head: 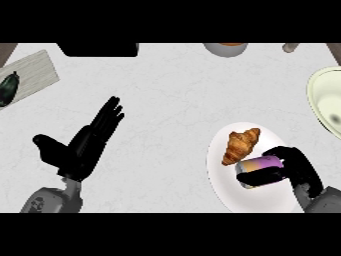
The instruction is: Pick the can from the plate and place it in the bowl
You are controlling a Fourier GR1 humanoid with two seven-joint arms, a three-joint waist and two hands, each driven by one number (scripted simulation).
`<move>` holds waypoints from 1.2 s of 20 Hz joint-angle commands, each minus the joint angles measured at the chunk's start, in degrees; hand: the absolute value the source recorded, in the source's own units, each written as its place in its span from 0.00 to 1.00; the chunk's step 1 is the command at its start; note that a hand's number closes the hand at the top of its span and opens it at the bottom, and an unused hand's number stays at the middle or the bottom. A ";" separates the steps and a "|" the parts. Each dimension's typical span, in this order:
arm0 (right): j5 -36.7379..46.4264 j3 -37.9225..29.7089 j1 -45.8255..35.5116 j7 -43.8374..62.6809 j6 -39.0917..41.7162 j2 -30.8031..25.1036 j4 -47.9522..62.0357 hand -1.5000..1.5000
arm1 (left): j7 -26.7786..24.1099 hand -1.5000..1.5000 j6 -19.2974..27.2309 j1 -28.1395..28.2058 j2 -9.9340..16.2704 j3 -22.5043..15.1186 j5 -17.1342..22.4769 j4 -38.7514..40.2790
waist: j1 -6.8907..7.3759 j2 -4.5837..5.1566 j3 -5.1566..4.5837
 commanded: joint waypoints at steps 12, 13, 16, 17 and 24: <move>29.04 13.96 5.40 -29.11 1.23 -26.76 -20.72 1.00 | 1.72 0.50 1.30 -0.34 0.32 2.20 -0.56 -0.83 | -1.78 -0.25 0.33; 27.81 11.74 5.46 -30.71 1.10 -28.53 -21.77 1.00 | -0.30 0.50 -0.04 0.13 -0.37 1.86 -0.66 1.87 | -1.62 -0.07 0.32; 24.29 6.36 7.34 -28.73 -0.74 -34.49 -31.32 1.00 | -1.64 0.50 2.05 3.64 -1.91 -0.06 -2.65 -1.10 | -1.63 -0.25 0.32; 25.13 5.34 8.92 -27.26 -2.50 -37.37 -35.23 1.00 | -1.56 0.50 -1.01 4.24 0.43 2.01 -0.15 -1.09 | -2.23 -0.42 0.28; 18.32 -8.71 12.70 -24.00 -8.68 -52.97 -46.31 1.00 | 0.92 0.50 1.07 2.56 -0.48 2.35 -1.10 -2.02 | -3.43 -0.62 0.34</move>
